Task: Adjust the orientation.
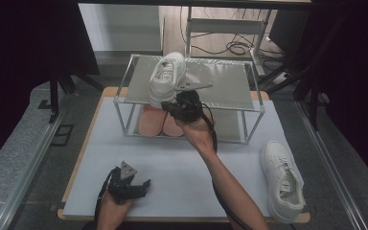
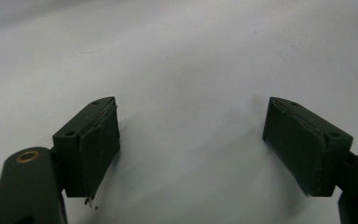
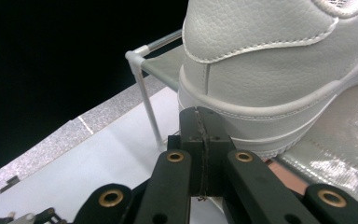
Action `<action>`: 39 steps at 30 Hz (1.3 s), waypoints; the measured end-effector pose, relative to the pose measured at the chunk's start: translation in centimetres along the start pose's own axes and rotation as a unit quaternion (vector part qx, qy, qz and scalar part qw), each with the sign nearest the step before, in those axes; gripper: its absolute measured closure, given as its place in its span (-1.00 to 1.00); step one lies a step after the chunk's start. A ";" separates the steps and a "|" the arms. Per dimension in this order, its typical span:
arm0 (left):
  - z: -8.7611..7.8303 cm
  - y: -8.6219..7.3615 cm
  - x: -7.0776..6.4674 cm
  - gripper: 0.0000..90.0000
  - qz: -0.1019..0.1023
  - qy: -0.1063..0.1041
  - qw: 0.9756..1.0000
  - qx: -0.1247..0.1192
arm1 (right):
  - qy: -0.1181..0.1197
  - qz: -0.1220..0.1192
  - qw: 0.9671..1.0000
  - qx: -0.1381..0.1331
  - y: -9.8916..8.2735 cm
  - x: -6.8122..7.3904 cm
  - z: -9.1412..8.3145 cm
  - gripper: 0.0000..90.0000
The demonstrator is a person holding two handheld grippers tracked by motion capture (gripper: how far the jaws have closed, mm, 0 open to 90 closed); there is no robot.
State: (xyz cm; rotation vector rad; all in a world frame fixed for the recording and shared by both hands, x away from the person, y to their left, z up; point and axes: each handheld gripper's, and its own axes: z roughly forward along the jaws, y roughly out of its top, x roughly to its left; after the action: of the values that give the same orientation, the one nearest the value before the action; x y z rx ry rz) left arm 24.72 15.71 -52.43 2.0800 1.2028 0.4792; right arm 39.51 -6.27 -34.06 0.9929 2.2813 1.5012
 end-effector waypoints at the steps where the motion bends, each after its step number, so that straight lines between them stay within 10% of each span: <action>1: 0.0 0.0 0.0 -0.59 0.000 0.000 1.000 0.000 | 0.003 0.003 1.000 -0.001 0.0 0.0 0.0 1.00; 29: 0.0 0.0 -0.1 -0.58 0.001 0.001 1.000 0.000 | -0.007 -0.067 0.995 0.076 -5.7 0.0 -6.6 0.11; 39: 0.0 0.0 -0.1 -0.58 0.001 0.002 1.000 0.000 | -0.003 -0.057 0.994 0.095 -8.3 -1.7 -8.6 0.01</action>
State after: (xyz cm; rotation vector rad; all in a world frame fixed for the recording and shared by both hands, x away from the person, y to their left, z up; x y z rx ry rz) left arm 24.65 15.66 -52.41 2.0817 1.2026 0.4838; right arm 32.83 -15.56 -37.82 0.8946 2.4684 1.2531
